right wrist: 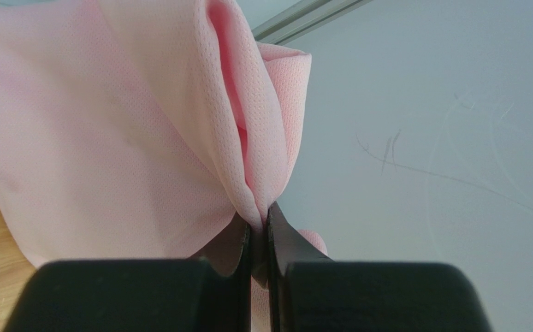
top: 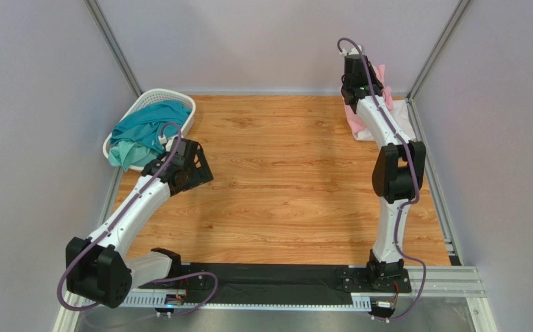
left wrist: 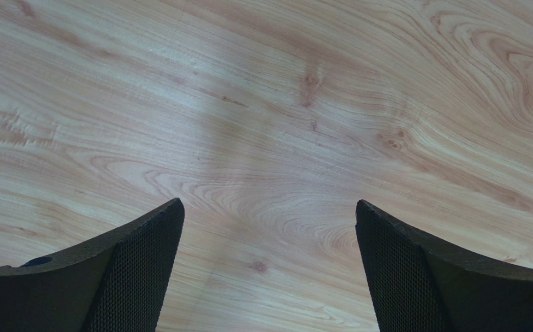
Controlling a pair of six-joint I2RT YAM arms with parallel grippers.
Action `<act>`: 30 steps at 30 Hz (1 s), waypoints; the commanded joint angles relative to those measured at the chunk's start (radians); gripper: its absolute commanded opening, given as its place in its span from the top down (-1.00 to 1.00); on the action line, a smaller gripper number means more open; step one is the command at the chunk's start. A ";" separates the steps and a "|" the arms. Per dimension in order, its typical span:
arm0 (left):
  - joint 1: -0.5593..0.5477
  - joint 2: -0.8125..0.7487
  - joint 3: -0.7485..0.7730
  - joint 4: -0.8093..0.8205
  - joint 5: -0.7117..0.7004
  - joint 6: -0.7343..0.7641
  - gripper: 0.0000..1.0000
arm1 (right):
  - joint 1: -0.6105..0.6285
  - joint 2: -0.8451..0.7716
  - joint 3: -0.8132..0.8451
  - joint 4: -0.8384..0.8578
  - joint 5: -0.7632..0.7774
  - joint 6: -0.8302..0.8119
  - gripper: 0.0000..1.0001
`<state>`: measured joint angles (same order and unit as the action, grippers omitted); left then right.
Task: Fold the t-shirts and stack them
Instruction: Neatly place the folded tshirt to the corner
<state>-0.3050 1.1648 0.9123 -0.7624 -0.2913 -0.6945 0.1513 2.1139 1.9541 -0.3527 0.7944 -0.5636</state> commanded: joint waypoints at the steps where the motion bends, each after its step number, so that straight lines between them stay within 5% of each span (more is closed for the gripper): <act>1: 0.004 0.009 0.039 -0.005 -0.014 -0.005 -0.99 | -0.032 -0.015 0.081 -0.058 -0.036 0.077 1.00; 18: 0.006 0.049 0.074 -0.014 -0.011 -0.005 -0.99 | -0.223 0.139 0.141 -0.184 -0.270 0.257 0.90; 21: 0.006 0.055 0.089 -0.023 -0.012 -0.008 -0.99 | -0.258 0.184 0.160 -0.195 -0.328 0.290 0.58; 22: 0.006 0.055 0.094 -0.026 -0.012 -0.008 -0.99 | -0.266 0.204 0.166 -0.195 -0.330 0.306 0.01; 24: 0.006 0.052 0.099 -0.031 -0.014 -0.008 -0.99 | -0.274 0.221 0.192 -0.221 -0.319 0.330 -0.41; 25: 0.006 0.046 0.102 -0.034 -0.017 -0.008 -0.99 | -0.274 0.227 0.218 -0.229 -0.310 0.347 -0.99; 30: 0.006 0.001 0.119 -0.052 -0.042 -0.002 -0.99 | -0.274 0.109 0.188 -0.259 -0.340 0.441 -1.00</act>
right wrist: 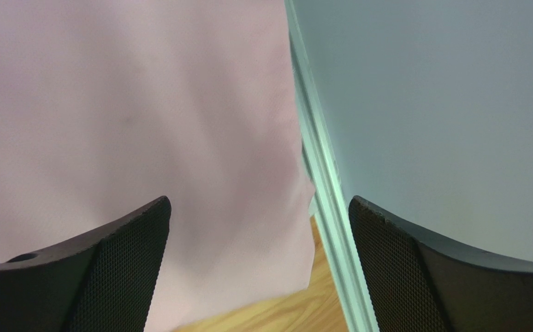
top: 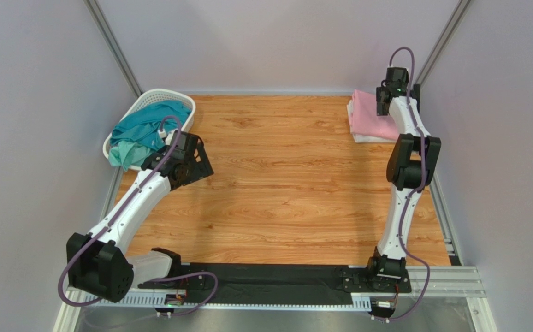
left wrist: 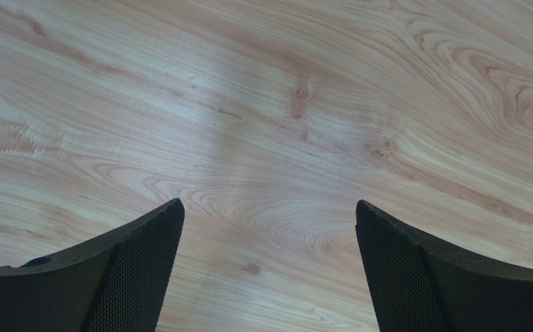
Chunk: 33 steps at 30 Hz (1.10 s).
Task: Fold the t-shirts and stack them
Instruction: Neatly place the folded tshirt to the corner, then reset both grippers
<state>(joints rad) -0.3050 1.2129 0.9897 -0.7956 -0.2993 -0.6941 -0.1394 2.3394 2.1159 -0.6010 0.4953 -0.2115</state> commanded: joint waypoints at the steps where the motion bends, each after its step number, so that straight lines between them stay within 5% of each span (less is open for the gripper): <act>1: 0.004 -0.071 0.040 -0.017 -0.037 -0.007 -0.99 | 0.017 -0.203 -0.044 -0.011 -0.061 0.143 -1.00; 11: 0.006 -0.260 -0.045 0.056 -0.092 -0.001 -0.99 | 0.038 -0.872 -0.898 0.268 -0.343 0.478 -1.00; 22: 0.006 -0.526 -0.316 0.320 -0.083 0.047 -0.99 | 0.086 -1.397 -1.506 0.424 -0.590 0.656 -1.00; 33: 0.006 -0.559 -0.364 0.352 -0.101 0.053 -0.99 | 0.084 -1.519 -1.596 0.402 -0.497 0.673 -1.00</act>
